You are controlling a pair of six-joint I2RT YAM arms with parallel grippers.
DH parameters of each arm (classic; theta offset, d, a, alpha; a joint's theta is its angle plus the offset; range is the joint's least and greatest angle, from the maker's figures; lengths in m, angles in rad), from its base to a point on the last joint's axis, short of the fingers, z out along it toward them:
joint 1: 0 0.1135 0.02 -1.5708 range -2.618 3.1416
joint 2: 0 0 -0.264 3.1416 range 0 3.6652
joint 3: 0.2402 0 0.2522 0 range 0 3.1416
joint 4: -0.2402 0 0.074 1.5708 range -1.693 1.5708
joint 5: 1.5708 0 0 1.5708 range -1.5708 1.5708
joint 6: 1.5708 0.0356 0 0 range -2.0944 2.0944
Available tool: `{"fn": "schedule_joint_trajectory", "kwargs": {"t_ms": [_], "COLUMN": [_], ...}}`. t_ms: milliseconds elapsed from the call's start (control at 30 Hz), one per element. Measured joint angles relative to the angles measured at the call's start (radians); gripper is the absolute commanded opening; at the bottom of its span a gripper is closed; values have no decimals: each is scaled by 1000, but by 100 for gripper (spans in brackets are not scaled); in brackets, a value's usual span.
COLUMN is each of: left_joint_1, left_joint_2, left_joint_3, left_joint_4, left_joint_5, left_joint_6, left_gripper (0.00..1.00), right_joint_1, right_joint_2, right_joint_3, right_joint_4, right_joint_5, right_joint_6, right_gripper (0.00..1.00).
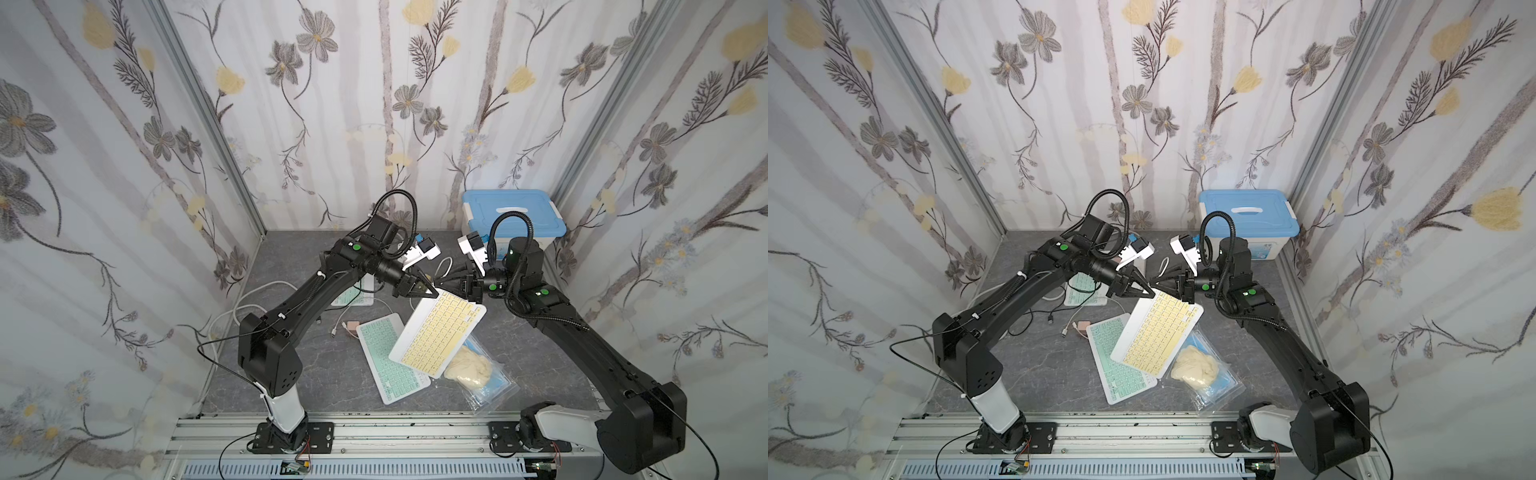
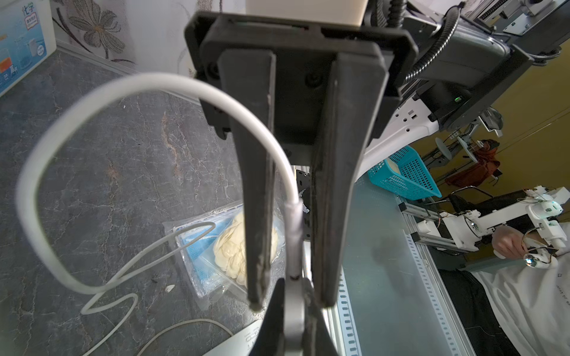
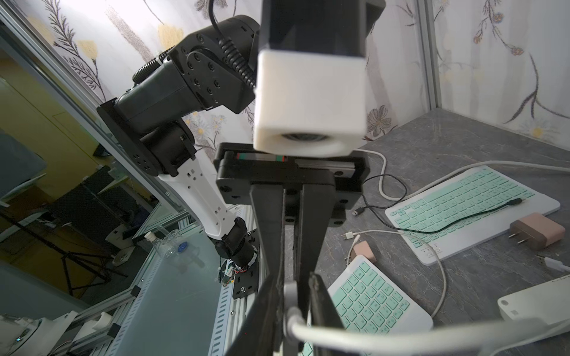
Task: Unplug the wireless keyboard
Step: Remove the power cord from the keyboard.
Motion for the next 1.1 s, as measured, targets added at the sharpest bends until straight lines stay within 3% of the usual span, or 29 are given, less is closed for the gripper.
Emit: {"fn": "schedule_joint_trajectory", "kwargs": {"t_ms": [133, 533, 800, 1100], "left_joint_1": [0, -2, 1, 7], "left_joint_2": [5, 5, -22, -103], "left_joint_3": [9, 2, -125, -215], "left_joint_4": [-18, 12, -25, 29], "left_joint_5": [0, 13, 11, 1], "left_joint_6": [16, 46, 57, 15], "left_gripper": [0, 0, 0, 0], "right_joint_1": [4, -33, -114, -166], "right_joint_2": [6, 9, -51, 21], "right_joint_3": [0, 5, -8, 41], "right_joint_4": [13, 41, 225, 190], "right_joint_5": [-8, -56, -25, 109], "right_joint_6": [27, 108, 233, 235], "right_gripper": [0, 0, 0, 0]}}
